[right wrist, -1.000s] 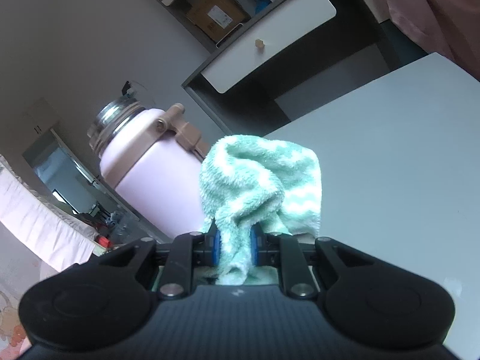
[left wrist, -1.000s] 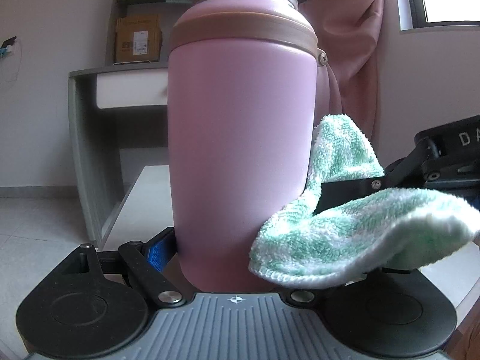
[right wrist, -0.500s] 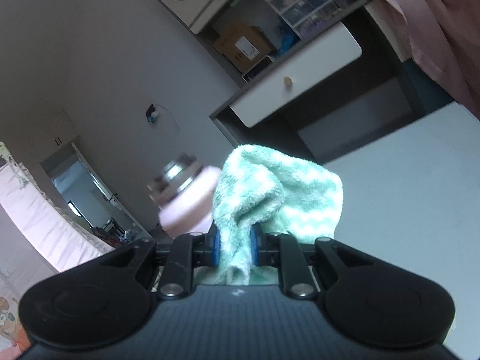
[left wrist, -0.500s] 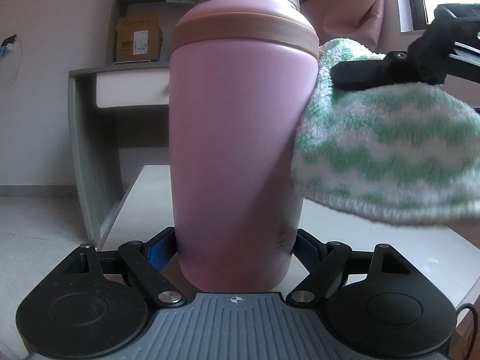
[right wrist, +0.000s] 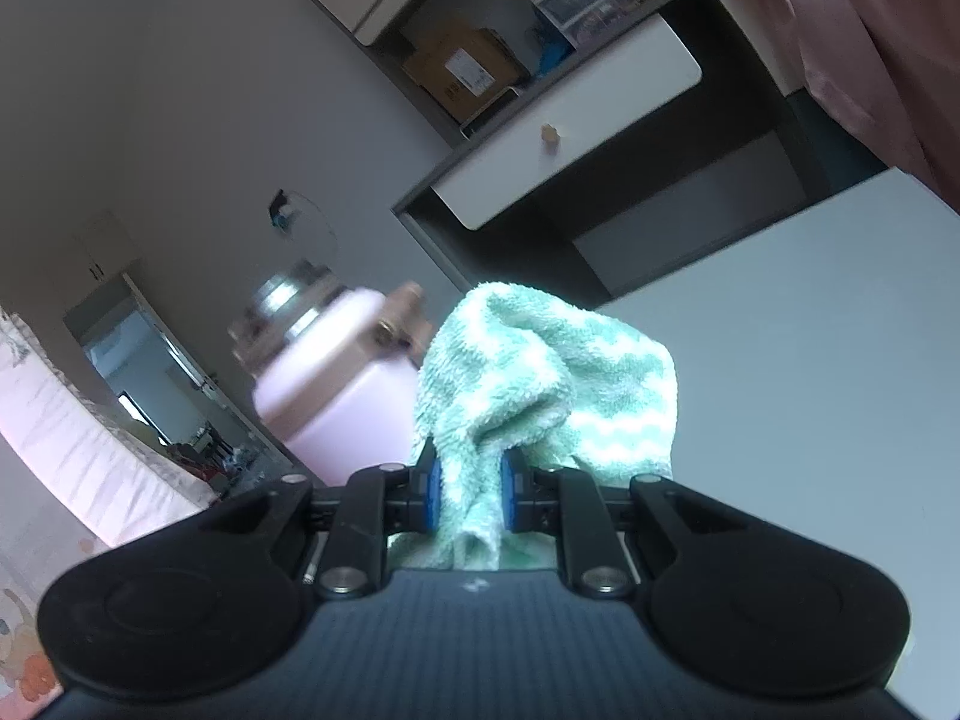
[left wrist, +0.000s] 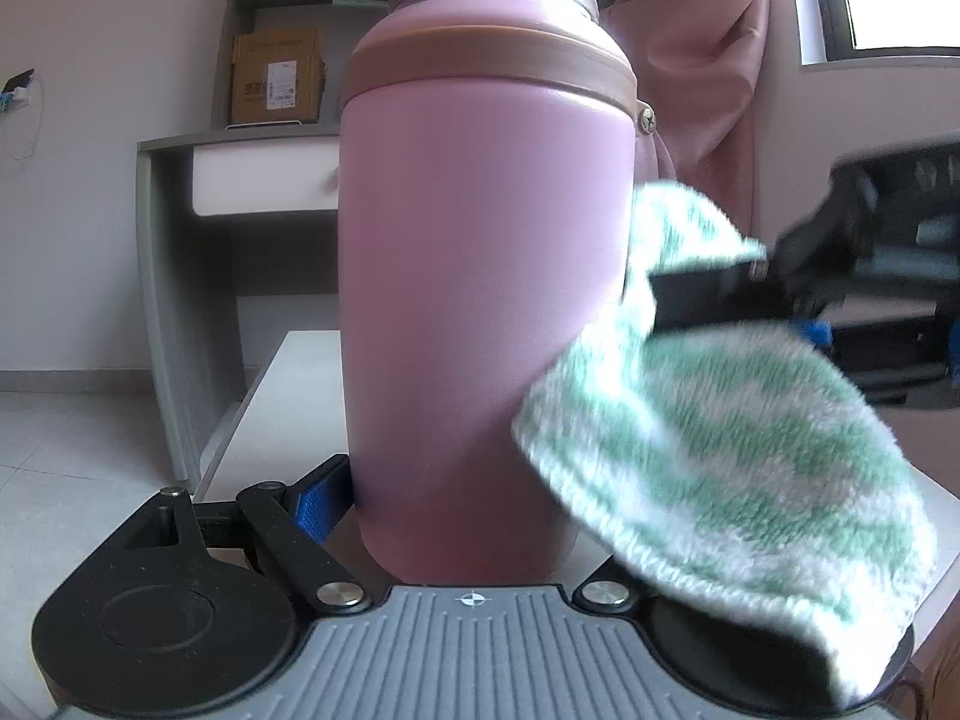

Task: Clean container
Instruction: 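Wipe the bottle below its band with the towel in the right gripper, then keep rubbing the towel along the bottle side near the strap, right gripper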

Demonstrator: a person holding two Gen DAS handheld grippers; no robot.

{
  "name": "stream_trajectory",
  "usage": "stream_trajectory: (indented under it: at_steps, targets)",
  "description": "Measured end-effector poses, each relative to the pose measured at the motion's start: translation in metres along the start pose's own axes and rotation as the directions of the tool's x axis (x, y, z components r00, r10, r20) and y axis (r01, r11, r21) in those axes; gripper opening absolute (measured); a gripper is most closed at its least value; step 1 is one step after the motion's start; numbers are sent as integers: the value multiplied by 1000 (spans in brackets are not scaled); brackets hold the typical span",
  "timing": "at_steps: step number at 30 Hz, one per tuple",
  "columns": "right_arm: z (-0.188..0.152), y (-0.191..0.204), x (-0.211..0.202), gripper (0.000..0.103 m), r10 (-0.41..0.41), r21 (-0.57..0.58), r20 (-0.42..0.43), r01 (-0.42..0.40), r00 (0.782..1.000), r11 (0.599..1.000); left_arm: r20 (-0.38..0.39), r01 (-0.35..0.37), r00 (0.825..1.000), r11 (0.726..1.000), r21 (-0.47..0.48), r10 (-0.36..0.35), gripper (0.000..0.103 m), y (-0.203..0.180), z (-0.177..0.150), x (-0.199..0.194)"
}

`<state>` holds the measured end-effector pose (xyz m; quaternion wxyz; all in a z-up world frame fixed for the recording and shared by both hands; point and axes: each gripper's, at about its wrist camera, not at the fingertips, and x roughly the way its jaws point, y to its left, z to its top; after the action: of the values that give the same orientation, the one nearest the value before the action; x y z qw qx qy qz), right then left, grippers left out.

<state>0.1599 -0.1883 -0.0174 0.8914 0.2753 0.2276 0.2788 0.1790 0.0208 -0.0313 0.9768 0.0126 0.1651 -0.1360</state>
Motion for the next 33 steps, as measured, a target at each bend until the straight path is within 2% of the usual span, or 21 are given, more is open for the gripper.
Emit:
stream_trajectory:
  at_steps: [6,14,27,33]
  targets:
    - [-11,-7,8,17,-51,-12,-39,51,998,999,-1,0,1000,1000,2,0,83,-1,0,0]
    - [-14,-11,10,17,-78,-11,-57,77,995,997,-1,1,1000,1000,3,-1,83,-2,-2,-2]
    - [12,19,-22,17,25,-41,75,-22,997,999,2,4,1000,1000,-3,-4,83,-6,-5,-8]
    - [11,16,-13,17,29,-36,61,-26,998,999,2,5,1000,1000,-6,-5,83,-3,-3,-8]
